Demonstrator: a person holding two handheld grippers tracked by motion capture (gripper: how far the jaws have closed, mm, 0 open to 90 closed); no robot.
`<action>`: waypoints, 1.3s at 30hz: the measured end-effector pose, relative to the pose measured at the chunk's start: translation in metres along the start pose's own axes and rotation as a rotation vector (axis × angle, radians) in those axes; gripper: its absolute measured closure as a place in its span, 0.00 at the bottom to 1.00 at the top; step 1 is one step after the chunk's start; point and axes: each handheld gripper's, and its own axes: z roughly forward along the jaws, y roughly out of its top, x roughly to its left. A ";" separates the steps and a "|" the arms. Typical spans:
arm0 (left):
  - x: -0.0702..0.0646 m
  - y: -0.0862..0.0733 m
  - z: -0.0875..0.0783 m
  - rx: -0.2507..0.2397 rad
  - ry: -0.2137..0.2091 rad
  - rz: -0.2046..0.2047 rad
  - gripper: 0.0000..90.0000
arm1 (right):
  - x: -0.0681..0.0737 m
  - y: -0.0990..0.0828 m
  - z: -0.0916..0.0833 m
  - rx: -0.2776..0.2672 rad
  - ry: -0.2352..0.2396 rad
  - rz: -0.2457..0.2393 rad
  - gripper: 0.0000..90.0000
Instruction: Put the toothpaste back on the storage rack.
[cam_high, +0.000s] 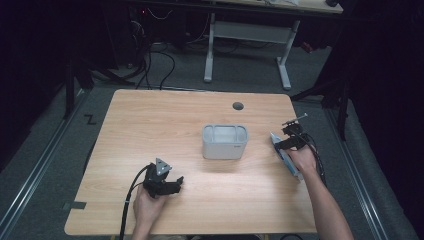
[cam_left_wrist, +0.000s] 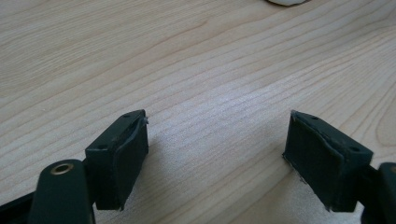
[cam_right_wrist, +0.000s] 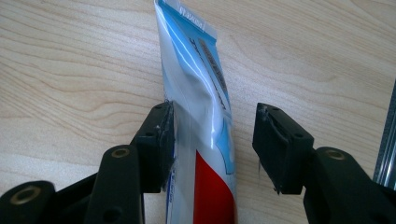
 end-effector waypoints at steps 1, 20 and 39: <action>0.000 0.000 0.000 0.000 0.000 0.000 0.25 | 0.001 0.001 0.001 0.007 0.001 0.000 0.54; 0.000 0.000 0.000 0.000 -0.001 0.000 0.24 | 0.002 0.005 0.002 0.073 0.041 -0.018 0.67; 0.000 0.000 0.000 0.001 -0.001 0.000 0.24 | 0.008 0.006 -0.002 0.073 0.048 -0.058 0.80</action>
